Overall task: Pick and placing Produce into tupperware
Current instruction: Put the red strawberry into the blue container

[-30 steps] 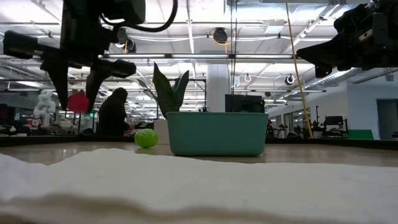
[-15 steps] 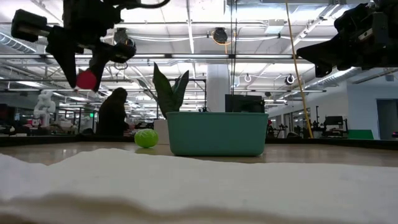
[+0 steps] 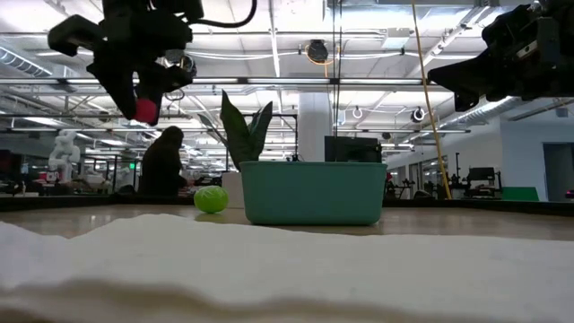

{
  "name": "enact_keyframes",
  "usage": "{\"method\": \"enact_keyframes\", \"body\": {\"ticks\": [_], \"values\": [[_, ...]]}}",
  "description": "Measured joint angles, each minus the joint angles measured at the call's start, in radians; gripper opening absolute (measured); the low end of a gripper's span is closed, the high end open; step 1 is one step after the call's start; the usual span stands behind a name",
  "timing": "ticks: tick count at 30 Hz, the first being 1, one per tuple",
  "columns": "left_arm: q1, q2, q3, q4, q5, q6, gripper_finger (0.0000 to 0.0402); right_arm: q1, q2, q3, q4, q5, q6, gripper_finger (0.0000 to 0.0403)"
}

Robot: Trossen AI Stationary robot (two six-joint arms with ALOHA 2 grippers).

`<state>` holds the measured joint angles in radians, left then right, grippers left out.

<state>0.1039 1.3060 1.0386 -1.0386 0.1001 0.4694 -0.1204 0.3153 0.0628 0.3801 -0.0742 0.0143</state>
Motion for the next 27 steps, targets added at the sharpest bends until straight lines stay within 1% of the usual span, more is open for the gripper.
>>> {"method": "enact_keyframes", "body": {"ticks": [5, 11, 14, 16, 19, 22, 27], "values": [[0.040, 0.000, 0.000, 0.076, 0.005, -0.090, 0.0145, 0.000, 0.000, 0.000, 0.000, 0.000, 0.000, 0.0000], [0.055, 0.000, 0.000, 0.216, 0.064, -0.172, 0.0145, 0.000, 0.000, 0.000, 0.001, 0.000, 0.000, 0.0000], [0.055, 0.000, 0.000, 0.277, 0.117, -0.213, 0.0145, 0.000, 0.000, 0.000, 0.004, 0.000, -0.001, 0.0000], [0.055, 0.001, 0.000, 0.310, 0.148, -0.231, 0.0145, 0.000, 0.000, 0.000, 0.005, 0.000, -0.005, 0.0000], [0.056, 0.015, 0.008, 0.341, 0.162, -0.233, 0.0145, 0.000, 0.000, 0.000, 0.005, 0.000, -0.013, 0.0000], [0.064, 0.058, 0.067, 0.314, 0.161, -0.239, 0.0145, 0.000, 0.000, 0.000, 0.010, 0.001, -0.025, 0.0000], [0.066, 0.166, 0.229, 0.255, 0.164, -0.243, 0.0145, 0.000, 0.000, 0.000, 0.029, 0.001, -0.027, 0.0000]]}}
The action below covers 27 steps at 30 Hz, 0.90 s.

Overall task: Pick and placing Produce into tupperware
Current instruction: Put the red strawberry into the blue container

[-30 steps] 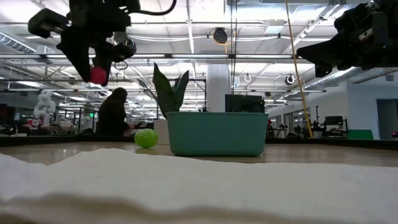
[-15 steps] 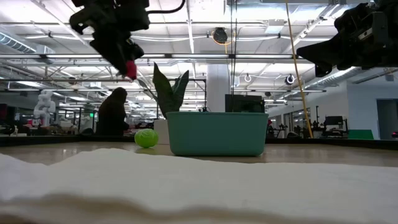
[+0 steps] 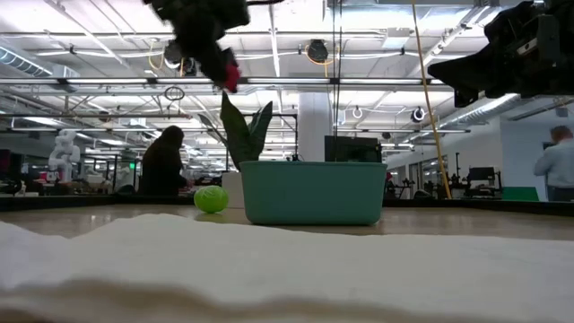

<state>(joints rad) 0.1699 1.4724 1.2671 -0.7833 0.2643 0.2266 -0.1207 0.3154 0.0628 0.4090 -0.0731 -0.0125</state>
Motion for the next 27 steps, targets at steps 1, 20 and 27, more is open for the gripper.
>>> {"method": "enact_keyframes", "body": {"ticks": [1, 20, 27], "values": [[0.000, 0.020, 0.034, -0.011, 0.002, 0.004, 0.0145, 0.000, 0.000, 0.000, 0.005, 0.000, 0.000, 0.0000], [0.000, 0.381, 0.419, -0.143, 0.115, 0.110, 0.0145, 0.000, 0.000, 0.000, 0.012, -0.001, 0.001, 0.0000], [-0.008, 0.451, 0.444, -0.148, 0.139, 0.226, 0.0145, 0.000, 0.000, 0.000, 0.013, -0.001, 0.001, 0.0000]]}}
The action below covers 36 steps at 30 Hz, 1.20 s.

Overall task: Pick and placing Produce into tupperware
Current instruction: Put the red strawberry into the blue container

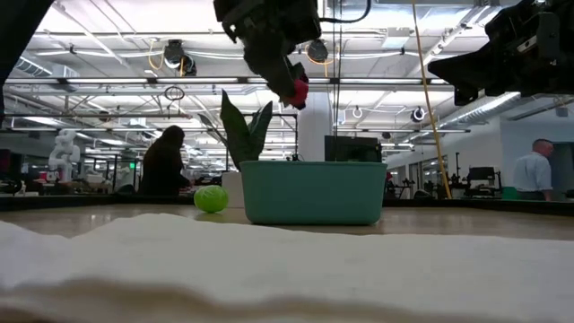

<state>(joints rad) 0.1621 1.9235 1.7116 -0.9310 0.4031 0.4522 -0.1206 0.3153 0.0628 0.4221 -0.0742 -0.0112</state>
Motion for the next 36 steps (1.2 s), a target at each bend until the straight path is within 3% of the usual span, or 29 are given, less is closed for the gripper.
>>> {"method": "enact_keyframes", "body": {"ticks": [13, 20, 30, 36], "values": [[-0.060, 0.047, -0.002, -0.003, 0.022, 0.190, 0.0145, 0.000, 0.000, 0.000, 0.000, 0.000, 0.003, 0.0000], [-0.065, 0.098, -0.002, 0.010, 0.079, 0.080, 0.0145, 0.000, 0.000, 0.000, 0.000, 0.000, 0.003, 0.0000], [-0.064, 0.143, -0.004, 0.008, 0.013, -0.097, 0.0145, 0.000, 0.000, 0.000, 0.000, 0.000, 0.003, 0.0000], [-0.067, 0.144, -0.004, -0.001, 0.003, -0.063, 0.0145, 0.000, 0.000, 0.000, 0.000, 0.000, 0.001, 0.0000]]}}
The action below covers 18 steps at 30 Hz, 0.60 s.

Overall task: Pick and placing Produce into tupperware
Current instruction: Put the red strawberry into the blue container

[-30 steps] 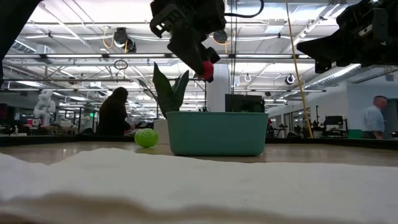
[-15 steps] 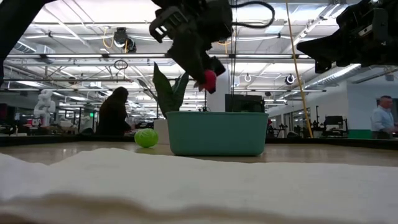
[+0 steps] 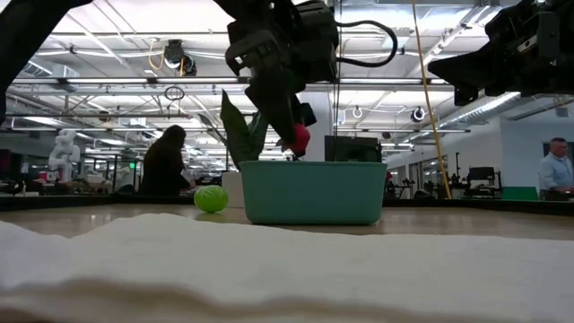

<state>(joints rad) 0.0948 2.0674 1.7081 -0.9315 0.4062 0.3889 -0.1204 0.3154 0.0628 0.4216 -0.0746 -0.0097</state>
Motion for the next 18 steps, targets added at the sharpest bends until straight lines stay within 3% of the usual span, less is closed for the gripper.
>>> {"method": "enact_keyframes", "body": {"ticks": [8, 18], "values": [[-0.029, 0.000, 0.000, 0.000, 0.000, 0.143, 0.0145, 0.000, 0.000, 0.000, 0.000, 0.000, -0.002, 0.0000], [-0.035, 0.005, -0.008, -0.006, -0.008, 0.153, 0.0145, 0.000, 0.000, 0.000, 0.000, 0.000, -0.002, 0.0000]]}}
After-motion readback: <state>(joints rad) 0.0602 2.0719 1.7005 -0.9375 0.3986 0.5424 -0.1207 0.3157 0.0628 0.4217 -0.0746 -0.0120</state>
